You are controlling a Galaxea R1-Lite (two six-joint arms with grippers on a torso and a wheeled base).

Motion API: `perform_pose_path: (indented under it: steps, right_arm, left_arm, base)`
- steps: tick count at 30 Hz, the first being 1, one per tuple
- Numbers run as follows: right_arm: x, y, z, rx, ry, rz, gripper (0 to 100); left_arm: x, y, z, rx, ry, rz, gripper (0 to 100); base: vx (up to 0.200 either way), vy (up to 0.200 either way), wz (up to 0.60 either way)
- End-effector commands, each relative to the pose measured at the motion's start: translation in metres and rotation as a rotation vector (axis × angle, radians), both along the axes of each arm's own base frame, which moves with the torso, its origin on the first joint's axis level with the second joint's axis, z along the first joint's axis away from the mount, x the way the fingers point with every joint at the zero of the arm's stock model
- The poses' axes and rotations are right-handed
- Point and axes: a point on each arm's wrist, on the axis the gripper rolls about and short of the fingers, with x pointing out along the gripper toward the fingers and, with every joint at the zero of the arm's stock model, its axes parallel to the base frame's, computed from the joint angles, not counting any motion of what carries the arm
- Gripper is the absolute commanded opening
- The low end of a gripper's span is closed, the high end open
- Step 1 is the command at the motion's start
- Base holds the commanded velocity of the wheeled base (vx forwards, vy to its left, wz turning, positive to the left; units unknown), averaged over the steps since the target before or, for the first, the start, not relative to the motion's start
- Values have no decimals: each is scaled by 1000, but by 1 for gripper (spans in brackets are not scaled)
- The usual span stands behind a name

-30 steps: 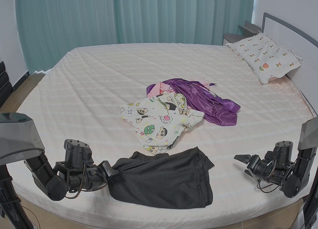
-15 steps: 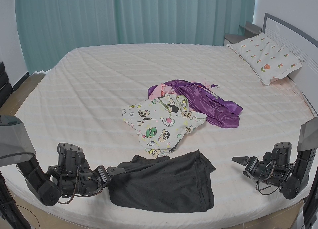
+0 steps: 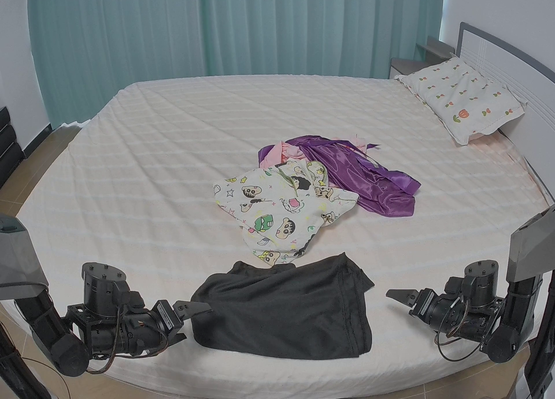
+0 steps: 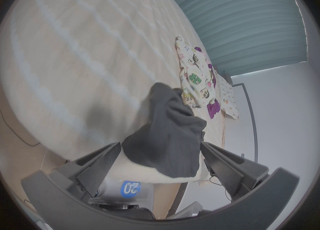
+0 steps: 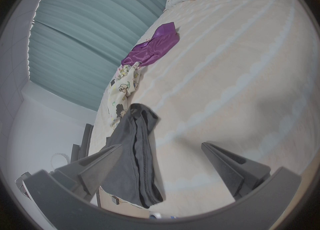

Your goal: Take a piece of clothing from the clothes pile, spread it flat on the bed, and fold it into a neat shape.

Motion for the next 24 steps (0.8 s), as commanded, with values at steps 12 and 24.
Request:
perform_pose_path:
  steps: [12, 24]
  right_arm:
    - [-2, 4, -3, 37, 23, -8, 100]
    - [-1, 4, -3, 38, 20, -8, 100]
  left_arm:
    - [5, -1, -45, 77, -86, -111, 100]
    - [9, 3, -51, 138, -142, -152, 100]
  base:
    - [0, 0, 0]
    - [0, 0, 0]
